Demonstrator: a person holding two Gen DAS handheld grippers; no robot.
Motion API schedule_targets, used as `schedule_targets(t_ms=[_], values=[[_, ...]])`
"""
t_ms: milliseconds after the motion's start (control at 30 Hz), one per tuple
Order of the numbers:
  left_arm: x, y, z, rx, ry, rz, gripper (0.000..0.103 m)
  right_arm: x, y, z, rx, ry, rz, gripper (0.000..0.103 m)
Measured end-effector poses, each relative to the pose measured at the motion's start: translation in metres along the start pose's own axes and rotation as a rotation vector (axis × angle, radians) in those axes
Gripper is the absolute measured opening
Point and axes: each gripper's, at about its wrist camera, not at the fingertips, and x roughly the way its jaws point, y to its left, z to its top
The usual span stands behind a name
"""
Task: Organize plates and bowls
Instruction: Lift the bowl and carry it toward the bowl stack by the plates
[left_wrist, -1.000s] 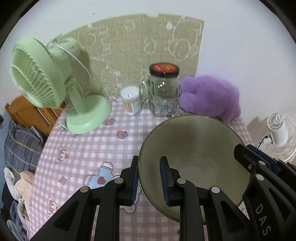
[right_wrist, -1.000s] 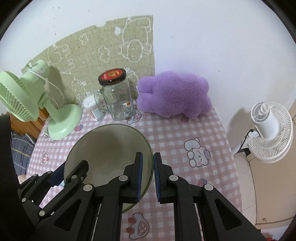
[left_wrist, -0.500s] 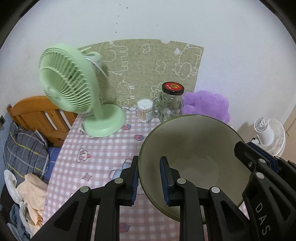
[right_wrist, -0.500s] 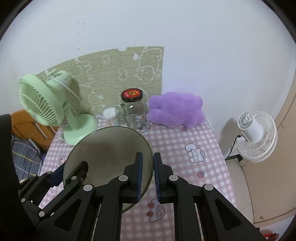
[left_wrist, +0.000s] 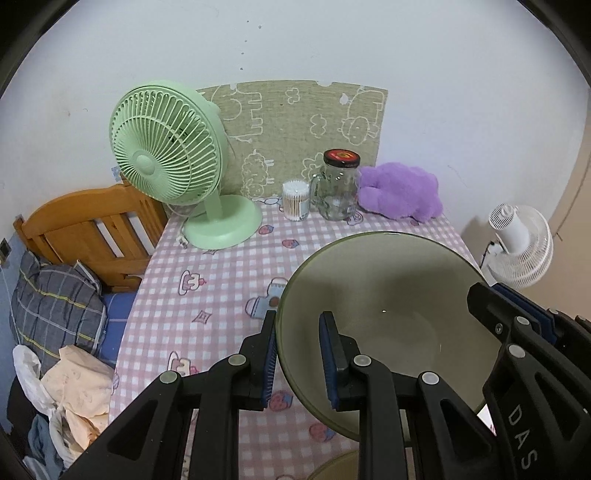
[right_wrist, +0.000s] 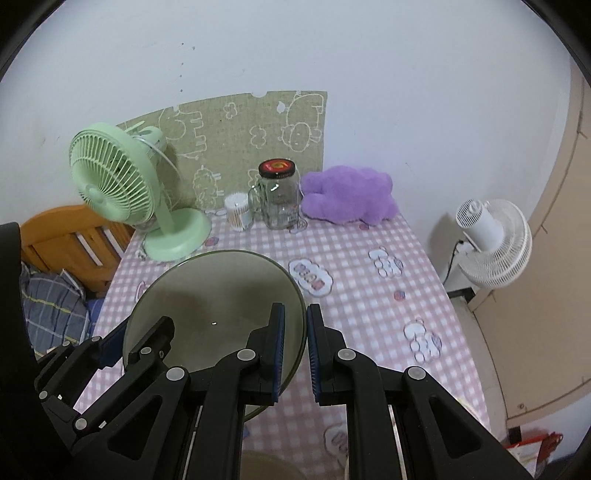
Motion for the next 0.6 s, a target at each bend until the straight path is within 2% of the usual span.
schedule_targets(t_ms=[333,600], values=[[-0.031,-0.001,-0.035,0.071,-0.044,-0.04,0.019,-0.033,-0.002,-0.042,0.041,-0.009,-0.037,0.015],[-0.039,-0.001,-0.061,0.087,-0.018,-0.078,0.019,-0.045,-0.006,-0.07,0.057,0.007,-0.043,0.015]])
